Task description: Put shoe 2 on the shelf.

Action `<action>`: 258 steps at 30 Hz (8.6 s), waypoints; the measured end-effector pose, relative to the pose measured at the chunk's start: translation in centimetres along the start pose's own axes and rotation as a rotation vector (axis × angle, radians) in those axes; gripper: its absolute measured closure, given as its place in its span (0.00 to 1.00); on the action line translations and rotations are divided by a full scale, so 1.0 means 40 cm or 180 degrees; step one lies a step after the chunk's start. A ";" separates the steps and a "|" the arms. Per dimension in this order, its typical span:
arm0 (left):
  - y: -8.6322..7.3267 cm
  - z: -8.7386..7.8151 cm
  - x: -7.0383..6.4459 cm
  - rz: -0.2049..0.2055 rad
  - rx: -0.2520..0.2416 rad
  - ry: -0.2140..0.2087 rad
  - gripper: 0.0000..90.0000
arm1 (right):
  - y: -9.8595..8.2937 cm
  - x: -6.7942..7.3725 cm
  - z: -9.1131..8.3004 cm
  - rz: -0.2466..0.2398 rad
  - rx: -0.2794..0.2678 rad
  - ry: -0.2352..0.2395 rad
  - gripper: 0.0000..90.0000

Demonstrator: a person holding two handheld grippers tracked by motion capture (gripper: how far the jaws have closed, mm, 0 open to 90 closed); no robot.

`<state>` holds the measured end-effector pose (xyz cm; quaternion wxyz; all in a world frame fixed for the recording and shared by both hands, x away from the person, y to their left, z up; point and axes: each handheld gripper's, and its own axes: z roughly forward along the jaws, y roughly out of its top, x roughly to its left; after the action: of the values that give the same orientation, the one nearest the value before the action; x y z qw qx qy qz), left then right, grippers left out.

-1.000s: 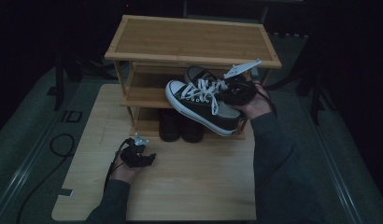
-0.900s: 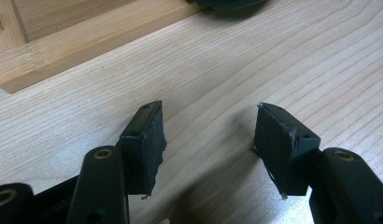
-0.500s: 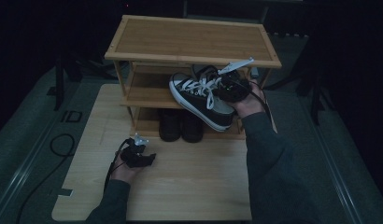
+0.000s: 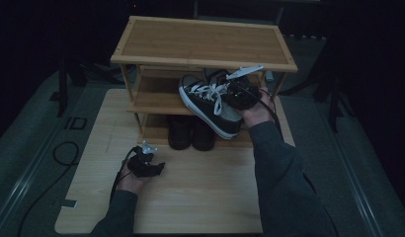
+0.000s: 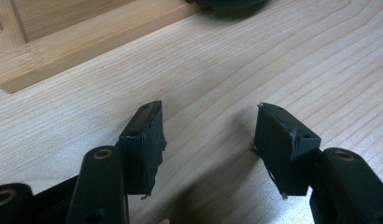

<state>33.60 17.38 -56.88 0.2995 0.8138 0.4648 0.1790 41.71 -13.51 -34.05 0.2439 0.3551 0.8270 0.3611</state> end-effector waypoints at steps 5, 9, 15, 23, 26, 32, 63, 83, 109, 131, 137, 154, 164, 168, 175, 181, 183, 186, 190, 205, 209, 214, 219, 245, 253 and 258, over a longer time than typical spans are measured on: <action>0.000 0.000 0.000 -0.0001 0.0000 0.0001 0.48 | -0.003 0.008 0.003 0.0132 -0.0023 -0.0128 0.94; 0.000 0.000 0.000 0.0000 -0.0001 0.0001 0.48 | 0.000 0.010 0.002 0.0103 0.0025 -0.0114 0.84; 0.000 0.000 0.000 0.0002 -0.0002 -0.0006 0.48 | 0.004 -0.010 -0.010 -0.0299 0.0052 -0.0093 0.68; 0.000 0.000 -0.001 0.0000 0.0003 -0.0001 0.47 | -0.014 -0.027 -0.059 -0.0676 -0.0039 0.0147 0.64; 0.000 0.000 -0.002 -0.0009 0.0004 0.0001 0.47 | -0.019 -0.031 -0.066 -0.0734 -0.0010 0.0245 0.65; 0.003 -0.003 0.000 -0.0068 0.0046 0.0019 0.50 | -0.026 -0.047 -0.079 -0.0693 -0.0127 0.0379 0.68; 0.211 -0.192 0.004 0.0187 -0.0262 -0.0341 0.89 | -0.036 -0.022 -0.162 -0.0800 -0.0413 0.1141 1.00; 0.392 -0.225 -0.053 0.0581 -0.0482 -0.0149 1.00 | -0.106 0.025 -0.152 -0.1040 -0.0316 0.1426 1.00; 0.496 -0.168 -0.084 0.0753 -0.0507 0.0089 1.00 | -0.208 0.002 -0.110 -0.0957 -0.0089 0.1464 0.97; 0.500 -0.164 -0.053 0.0592 -0.0416 0.0323 1.00 | -0.207 0.003 -0.095 -0.0985 -0.0129 0.1507 0.99; 0.494 -0.169 -0.037 0.0575 -0.0417 0.0296 1.00 | -0.201 0.013 -0.093 -0.1008 -0.0135 0.1526 1.00; 0.495 -0.167 -0.039 0.0604 -0.0416 0.0306 1.00 | -0.170 0.068 -0.057 -0.1088 -0.0207 0.1694 1.00; 0.493 -0.167 -0.042 0.0725 -0.0427 0.0350 1.00 | -0.154 0.090 -0.035 -0.1106 -0.0229 0.1786 1.00; 0.491 -0.170 -0.039 0.0805 -0.0412 0.0406 1.00 | -0.156 0.090 -0.035 -0.1098 -0.0241 0.1787 1.00; 0.478 -0.178 -0.006 0.0714 -0.0370 0.0472 1.00 | -0.156 0.098 -0.038 -0.1107 -0.0239 0.1740 0.99; 0.475 -0.174 0.001 0.0586 -0.0406 0.0420 1.00 | -0.153 0.100 -0.032 -0.1099 -0.0269 0.1771 1.00; 0.475 -0.174 0.002 0.0577 -0.0404 0.0411 1.00 | -0.151 0.104 -0.027 -0.1079 -0.0288 0.1792 1.00; 0.474 -0.174 0.001 0.0567 -0.0416 0.0416 1.00 | -0.146 0.110 -0.020 -0.1093 -0.0303 0.1809 1.00; 0.474 -0.172 -0.002 0.0559 -0.0426 0.0433 1.00 | -0.141 0.117 -0.009 -0.1122 -0.0333 0.1827 1.00; 0.474 -0.172 -0.002 0.0533 -0.0426 0.0433 1.00 | -0.117 0.138 0.033 -0.1107 -0.0407 0.1725 1.00; 0.475 -0.172 -0.002 0.0513 -0.0419 0.0431 1.00 | -0.115 0.140 0.036 -0.1140 -0.0434 0.1704 1.00; 0.475 -0.172 -0.002 0.0501 -0.0423 0.0421 1.00 | -0.113 0.141 0.044 -0.1077 -0.0458 0.1735 1.00; 0.474 -0.173 -0.001 0.0497 -0.0422 0.0407 1.00 | -0.109 0.144 0.052 -0.1082 -0.0463 0.1654 1.00; 0.471 -0.174 0.001 0.0511 -0.0449 0.0416 1.00 | -0.103 0.138 0.078 -0.1006 -0.0509 0.1456 0.96; 0.471 -0.173 0.003 0.0430 -0.0453 0.0391 1.00 | -0.101 0.132 0.083 -0.0990 -0.0528 0.1478 1.00; 0.474 -0.174 0.003 0.0368 -0.0429 0.0373 1.00 | -0.096 0.129 0.101 -0.0924 -0.0530 0.1213 1.00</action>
<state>42.01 12.37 -39.23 0.3150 0.8053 0.4208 0.2742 39.57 -9.71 -40.27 0.1613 0.1368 0.8678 0.4497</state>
